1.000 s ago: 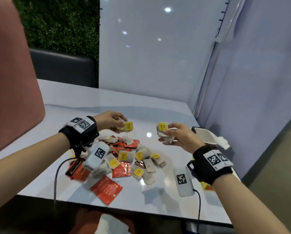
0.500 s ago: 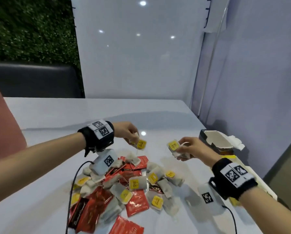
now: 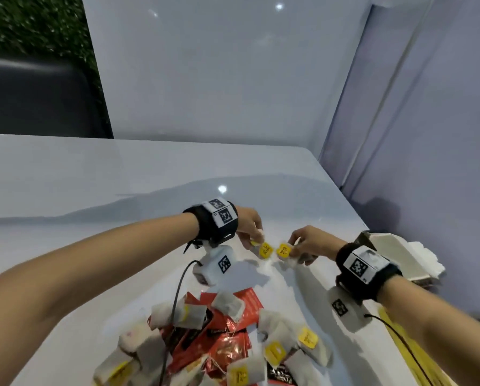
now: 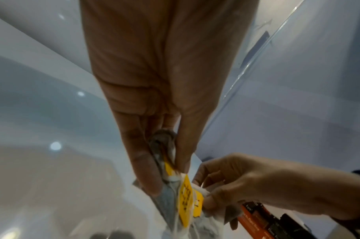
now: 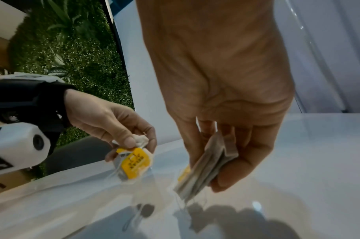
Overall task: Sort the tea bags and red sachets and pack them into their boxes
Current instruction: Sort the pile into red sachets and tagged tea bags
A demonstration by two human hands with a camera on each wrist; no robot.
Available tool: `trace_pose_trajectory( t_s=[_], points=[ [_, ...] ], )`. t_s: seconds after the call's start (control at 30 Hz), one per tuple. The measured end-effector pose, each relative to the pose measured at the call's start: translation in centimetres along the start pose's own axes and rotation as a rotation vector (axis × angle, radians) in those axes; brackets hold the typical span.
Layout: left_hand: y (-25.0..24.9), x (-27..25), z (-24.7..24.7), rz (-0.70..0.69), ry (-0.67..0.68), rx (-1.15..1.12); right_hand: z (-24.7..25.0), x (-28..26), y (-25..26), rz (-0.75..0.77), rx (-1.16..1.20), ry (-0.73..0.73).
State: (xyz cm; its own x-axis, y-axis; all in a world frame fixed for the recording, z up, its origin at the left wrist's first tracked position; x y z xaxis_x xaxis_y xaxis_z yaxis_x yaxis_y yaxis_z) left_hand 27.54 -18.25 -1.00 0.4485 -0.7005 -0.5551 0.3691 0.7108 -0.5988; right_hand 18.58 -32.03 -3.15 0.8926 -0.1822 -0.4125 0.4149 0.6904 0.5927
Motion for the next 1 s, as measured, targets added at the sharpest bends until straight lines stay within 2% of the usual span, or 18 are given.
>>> trace_pose_trajectory(
  t_s=[0.17, 0.23, 0.3, 0.33, 0.4, 0.47, 0.53, 0.57, 0.63, 0.73, 0.83, 1.0],
  points=[
    [-0.1, 2.1, -2.4, 0.028, -0.02, 0.006, -1.0, 0.4, -0.2, 0.025, -0.017, -0.095],
    [-0.1, 1.5, -3.3, 0.069, -0.025, -0.076, -1.0, 0.0, -0.1, 0.048, -0.01, -0.154],
    [0.3, -0.1, -3.1, 0.108, -0.096, -0.057, -1.0, -0.8, 0.0, 0.037, -0.024, -0.192],
    [0.7, -1.2, -2.6, 0.109, -0.13, -0.017, -1.2, -1.4, 0.2, 0.024, -0.076, -0.175],
    [2.0, -3.8, -1.9, 0.1, -0.154, 0.027, -1.7, -2.5, 0.6, 0.022, -0.363, -0.111],
    [3.7, -6.8, -1.2, 0.092, -0.181, 0.075, -1.9, -3.6, 1.9, 0.098, -0.6, -0.188],
    [5.6, -9.6, -1.0, 0.099, -0.23, 0.198, -2.8, -5.0, 4.4, 0.277, -0.601, -0.296],
    [6.5, -10.9, -1.2, 0.104, -0.237, 0.262, -3.9, -5.5, 5.8, 0.378, -0.579, -0.273],
    [8.1, -12.5, -2.7, 0.124, -0.208, 0.375, -7.4, -6.2, 7.8, 0.524, -0.568, -0.083],
    [8.4, -13.1, -5.8, 0.082, -0.16, 0.486, -11.6, -6.1, 9.1, 0.51, -0.731, 0.163],
    [7.0, -12.1, -7.8, 0.028, -0.165, 0.517, -12.9, -5.5, 9.5, 0.444, -0.831, 0.213],
    [5.7, -9.5, -9.1, 0.045, -0.151, 0.497, -12.7, -5.7, 9.1, 0.356, -0.748, 0.167]
  ],
)
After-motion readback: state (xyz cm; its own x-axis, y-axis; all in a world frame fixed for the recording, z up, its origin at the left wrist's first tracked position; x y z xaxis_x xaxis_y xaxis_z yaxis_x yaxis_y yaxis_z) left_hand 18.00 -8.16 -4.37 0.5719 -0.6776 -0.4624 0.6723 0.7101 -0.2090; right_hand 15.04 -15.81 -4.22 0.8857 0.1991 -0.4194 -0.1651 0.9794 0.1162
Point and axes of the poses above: each hand's wrist, its own x-axis towards the middle knuckle, its own z-axis out of the back of the hand, y = z × x, the point moved 6 cm from there along x, towards the middle knuckle, and after that the axes turned 6 degrees about z, right-handed, at the moved point
